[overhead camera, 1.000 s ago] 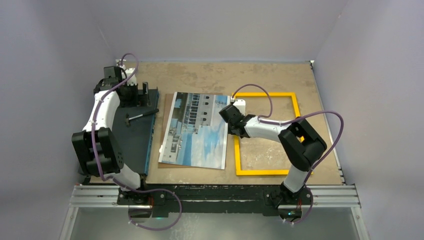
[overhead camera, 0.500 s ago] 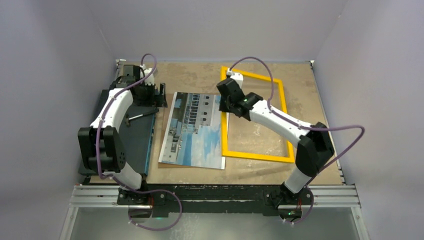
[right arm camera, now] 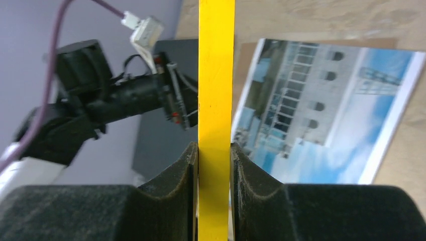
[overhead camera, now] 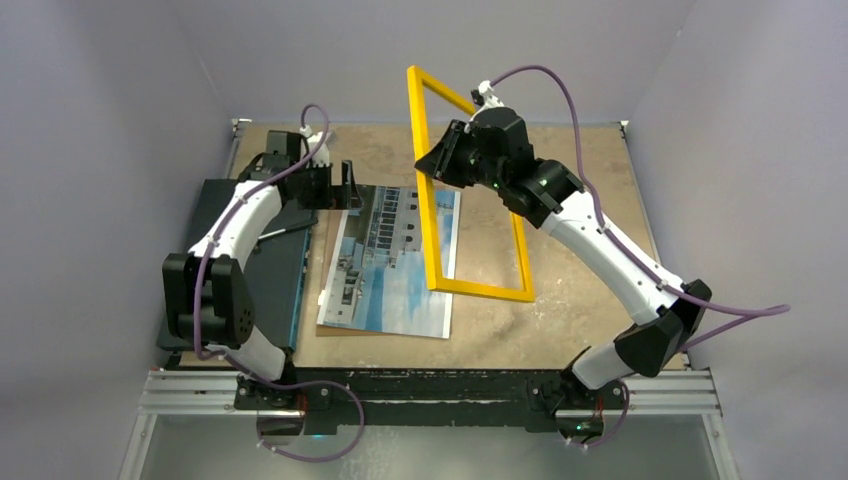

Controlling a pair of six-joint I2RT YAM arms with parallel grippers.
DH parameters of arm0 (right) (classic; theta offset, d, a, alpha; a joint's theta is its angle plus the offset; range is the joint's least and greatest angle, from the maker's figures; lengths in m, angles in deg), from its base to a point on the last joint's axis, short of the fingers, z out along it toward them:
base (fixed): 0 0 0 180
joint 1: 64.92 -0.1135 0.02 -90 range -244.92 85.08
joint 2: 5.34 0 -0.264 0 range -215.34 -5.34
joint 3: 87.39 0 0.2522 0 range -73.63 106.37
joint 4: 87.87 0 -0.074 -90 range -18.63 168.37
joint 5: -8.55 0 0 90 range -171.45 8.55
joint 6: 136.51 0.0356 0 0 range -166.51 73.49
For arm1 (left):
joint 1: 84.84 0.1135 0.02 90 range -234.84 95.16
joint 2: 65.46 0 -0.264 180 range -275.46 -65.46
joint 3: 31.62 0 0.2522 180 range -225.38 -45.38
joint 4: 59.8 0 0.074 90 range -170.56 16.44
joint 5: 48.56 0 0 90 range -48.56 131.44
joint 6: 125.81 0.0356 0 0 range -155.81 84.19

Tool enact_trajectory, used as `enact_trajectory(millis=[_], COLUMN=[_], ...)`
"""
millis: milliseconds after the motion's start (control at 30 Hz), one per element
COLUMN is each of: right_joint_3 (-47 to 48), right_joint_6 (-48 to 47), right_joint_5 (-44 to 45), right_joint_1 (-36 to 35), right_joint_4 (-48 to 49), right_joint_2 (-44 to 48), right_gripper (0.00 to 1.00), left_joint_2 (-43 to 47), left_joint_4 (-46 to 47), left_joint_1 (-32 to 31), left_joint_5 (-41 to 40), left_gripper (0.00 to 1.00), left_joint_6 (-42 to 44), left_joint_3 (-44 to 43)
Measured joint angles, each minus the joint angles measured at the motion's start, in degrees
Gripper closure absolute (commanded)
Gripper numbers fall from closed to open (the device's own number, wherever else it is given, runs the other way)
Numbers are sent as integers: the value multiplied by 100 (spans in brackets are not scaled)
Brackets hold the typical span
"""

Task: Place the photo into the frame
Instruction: Turn over the photo frame at the center of the board.

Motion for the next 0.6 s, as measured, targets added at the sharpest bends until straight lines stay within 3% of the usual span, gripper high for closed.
enact_trajectory(millis=[200,600], right_joint_3=[203,-170], right_joint_6=[640,2291], right_joint_5=[-839,-1674], right_joint_1=[66,92], right_joint_4=[269,2170], right_joint_2=[-2,249], right_gripper=[100,100], left_joint_2=[87,83], left_joint_4=[774,2811], left_joint_1=[-225,-1174], left_joint_5=[470,1071], left_gripper=[0,0], left_joint_6=[-577,-2050], left_joint_3=[463,953])
